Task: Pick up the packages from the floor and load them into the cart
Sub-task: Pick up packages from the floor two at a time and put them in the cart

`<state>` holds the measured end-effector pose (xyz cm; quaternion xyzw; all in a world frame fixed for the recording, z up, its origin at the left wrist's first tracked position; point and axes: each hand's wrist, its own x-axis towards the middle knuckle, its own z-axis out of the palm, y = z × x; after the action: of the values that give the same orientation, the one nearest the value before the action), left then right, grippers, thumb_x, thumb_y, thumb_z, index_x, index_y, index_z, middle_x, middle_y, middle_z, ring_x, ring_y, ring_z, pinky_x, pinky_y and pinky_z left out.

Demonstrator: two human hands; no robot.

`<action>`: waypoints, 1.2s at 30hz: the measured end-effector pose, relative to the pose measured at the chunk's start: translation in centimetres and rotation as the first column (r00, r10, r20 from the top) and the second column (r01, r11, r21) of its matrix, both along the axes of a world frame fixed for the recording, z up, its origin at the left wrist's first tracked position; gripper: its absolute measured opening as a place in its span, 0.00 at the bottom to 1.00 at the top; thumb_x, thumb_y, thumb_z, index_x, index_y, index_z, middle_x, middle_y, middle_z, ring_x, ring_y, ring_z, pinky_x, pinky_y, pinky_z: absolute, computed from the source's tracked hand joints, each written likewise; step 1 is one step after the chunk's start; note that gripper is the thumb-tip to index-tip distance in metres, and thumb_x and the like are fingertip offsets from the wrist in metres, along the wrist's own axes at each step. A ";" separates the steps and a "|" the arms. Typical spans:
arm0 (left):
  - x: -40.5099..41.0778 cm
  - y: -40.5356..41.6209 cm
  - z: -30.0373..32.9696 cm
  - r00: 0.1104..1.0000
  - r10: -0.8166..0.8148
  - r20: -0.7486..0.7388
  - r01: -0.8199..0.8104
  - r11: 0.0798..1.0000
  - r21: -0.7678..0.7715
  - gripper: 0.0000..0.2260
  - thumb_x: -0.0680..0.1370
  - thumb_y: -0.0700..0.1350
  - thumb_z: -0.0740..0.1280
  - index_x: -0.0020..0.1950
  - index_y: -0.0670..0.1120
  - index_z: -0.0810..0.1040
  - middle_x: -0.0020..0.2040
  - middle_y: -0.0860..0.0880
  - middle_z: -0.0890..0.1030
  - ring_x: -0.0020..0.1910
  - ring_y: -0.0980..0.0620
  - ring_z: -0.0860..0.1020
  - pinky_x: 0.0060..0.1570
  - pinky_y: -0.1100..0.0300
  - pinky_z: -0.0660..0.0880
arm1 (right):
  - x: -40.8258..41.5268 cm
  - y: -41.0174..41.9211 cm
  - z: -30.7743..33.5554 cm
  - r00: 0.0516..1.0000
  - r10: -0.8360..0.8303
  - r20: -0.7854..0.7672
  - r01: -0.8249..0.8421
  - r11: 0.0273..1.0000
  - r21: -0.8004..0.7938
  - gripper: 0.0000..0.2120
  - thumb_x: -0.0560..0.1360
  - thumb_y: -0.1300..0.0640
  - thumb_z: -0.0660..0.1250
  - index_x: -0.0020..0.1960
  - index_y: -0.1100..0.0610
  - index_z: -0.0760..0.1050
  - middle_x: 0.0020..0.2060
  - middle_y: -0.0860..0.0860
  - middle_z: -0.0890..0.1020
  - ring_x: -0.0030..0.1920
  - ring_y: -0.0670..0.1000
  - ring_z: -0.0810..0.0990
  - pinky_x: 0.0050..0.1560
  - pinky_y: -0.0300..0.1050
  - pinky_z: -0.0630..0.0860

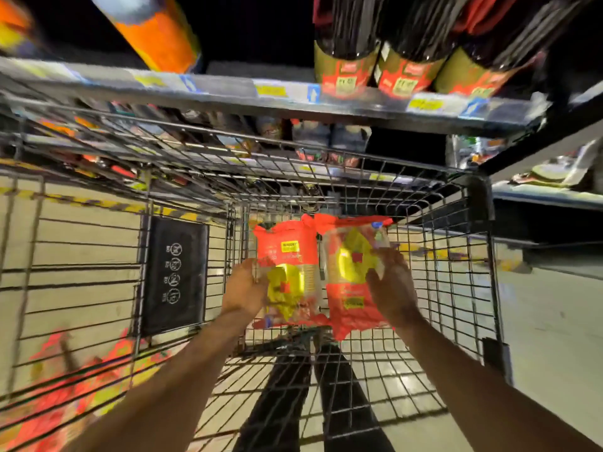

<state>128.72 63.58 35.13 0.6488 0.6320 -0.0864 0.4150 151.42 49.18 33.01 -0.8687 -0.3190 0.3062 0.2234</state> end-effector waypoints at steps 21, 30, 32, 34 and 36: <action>-24.4 -4.2 42.8 0.950 0.194 -0.245 0.071 0.630 0.773 0.22 0.78 0.52 0.59 0.71 0.47 0.70 0.62 0.44 0.77 0.62 0.40 0.76 0.60 0.46 0.74 | -21.0 14.2 41.0 0.473 0.654 0.590 -0.851 0.513 0.114 0.22 0.76 0.46 0.67 0.67 0.54 0.74 0.61 0.55 0.79 0.61 0.59 0.78 0.59 0.54 0.76; -47.7 -26.7 41.4 0.728 0.685 -0.035 -0.439 0.505 0.743 0.27 0.75 0.56 0.60 0.74 0.49 0.66 0.70 0.45 0.67 0.67 0.40 0.72 0.66 0.47 0.72 | -48.4 4.7 45.0 0.322 0.784 0.530 -0.924 0.139 0.356 0.30 0.75 0.54 0.70 0.74 0.58 0.66 0.71 0.57 0.65 0.70 0.60 0.68 0.68 0.54 0.69; -51.6 -32.3 41.0 0.664 0.747 -0.018 -0.488 0.452 0.747 0.26 0.76 0.51 0.64 0.73 0.45 0.68 0.72 0.41 0.65 0.69 0.38 0.70 0.69 0.47 0.70 | -54.6 0.0 44.3 0.217 0.837 0.503 -0.949 0.061 0.309 0.35 0.75 0.53 0.70 0.77 0.57 0.59 0.74 0.58 0.60 0.74 0.61 0.63 0.72 0.54 0.64; -55.6 -37.4 40.3 0.602 0.797 -0.041 -0.515 0.428 0.742 0.26 0.77 0.47 0.68 0.73 0.44 0.68 0.74 0.39 0.63 0.72 0.37 0.66 0.70 0.48 0.67 | -60.4 -4.6 43.3 0.110 0.868 0.484 -0.964 -0.025 0.263 0.38 0.75 0.51 0.69 0.79 0.54 0.54 0.75 0.58 0.57 0.74 0.62 0.62 0.71 0.55 0.65; -59.0 -41.8 39.7 0.551 0.830 -0.082 -0.557 0.439 0.705 0.27 0.78 0.48 0.67 0.76 0.45 0.65 0.75 0.40 0.62 0.73 0.39 0.64 0.72 0.49 0.65 | -65.1 -8.5 42.3 0.012 0.883 0.469 -0.970 -0.104 0.221 0.36 0.76 0.51 0.67 0.79 0.53 0.55 0.74 0.57 0.58 0.72 0.62 0.64 0.69 0.55 0.67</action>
<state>69.70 21.79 74.82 0.3795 0.9093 0.1672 0.0351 86.31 40.68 75.34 -0.3233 -0.9150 0.2038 0.1296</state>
